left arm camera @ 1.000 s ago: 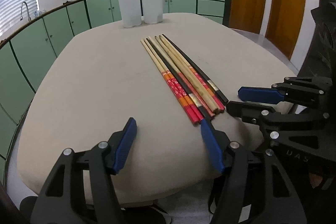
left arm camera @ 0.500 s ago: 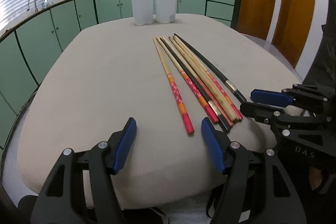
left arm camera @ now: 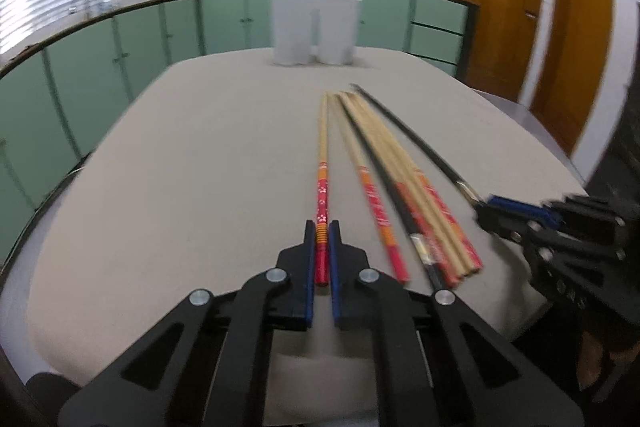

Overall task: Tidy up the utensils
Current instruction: 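Grasp a red chopstick with the left tool while the right tool grasps a black chopstick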

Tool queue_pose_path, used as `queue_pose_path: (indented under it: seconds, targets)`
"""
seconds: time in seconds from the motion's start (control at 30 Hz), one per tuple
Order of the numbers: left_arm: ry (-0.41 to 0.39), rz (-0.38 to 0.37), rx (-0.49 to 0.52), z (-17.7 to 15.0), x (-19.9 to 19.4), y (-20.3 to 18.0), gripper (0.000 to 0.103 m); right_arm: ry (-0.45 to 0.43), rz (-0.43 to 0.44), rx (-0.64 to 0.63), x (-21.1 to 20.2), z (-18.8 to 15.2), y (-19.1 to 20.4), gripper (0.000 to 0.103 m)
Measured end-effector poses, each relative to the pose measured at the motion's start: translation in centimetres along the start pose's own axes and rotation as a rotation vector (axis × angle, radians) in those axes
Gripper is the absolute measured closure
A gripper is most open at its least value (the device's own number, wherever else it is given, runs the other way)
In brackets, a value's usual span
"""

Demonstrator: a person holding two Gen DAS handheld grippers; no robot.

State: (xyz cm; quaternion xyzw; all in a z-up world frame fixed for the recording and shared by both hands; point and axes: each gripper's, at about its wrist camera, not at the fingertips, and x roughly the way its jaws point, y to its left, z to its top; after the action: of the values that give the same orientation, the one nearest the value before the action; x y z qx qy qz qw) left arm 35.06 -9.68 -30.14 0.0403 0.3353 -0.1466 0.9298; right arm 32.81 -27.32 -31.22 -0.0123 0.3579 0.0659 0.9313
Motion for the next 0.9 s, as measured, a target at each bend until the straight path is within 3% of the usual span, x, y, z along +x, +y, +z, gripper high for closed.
queue_pose_path:
  seconds: [0.1,0.23,0.5,0.9]
  targets:
    - [0.0,0.029,-0.046,0.2,-0.2,1.1,0.098,-0.005,-0.015,-0.001,0.1,-0.1,0.2,0.095]
    - [0.023,0.024,-0.027,-0.2,0.5,0.9,0.096,-0.003,-0.034,0.034,0.4,0.2,0.0,0.095]
    - [0.03,-0.029,-0.053,0.2,0.7,1.5,0.098,-0.002,-0.026,0.055,0.1,0.3,-0.1,0.096]
    - [0.019,-0.088,-0.104,5.6,-5.1,2.6,0.098,-0.047,0.016,0.102,-8.0,6.3,-1.9,0.096]
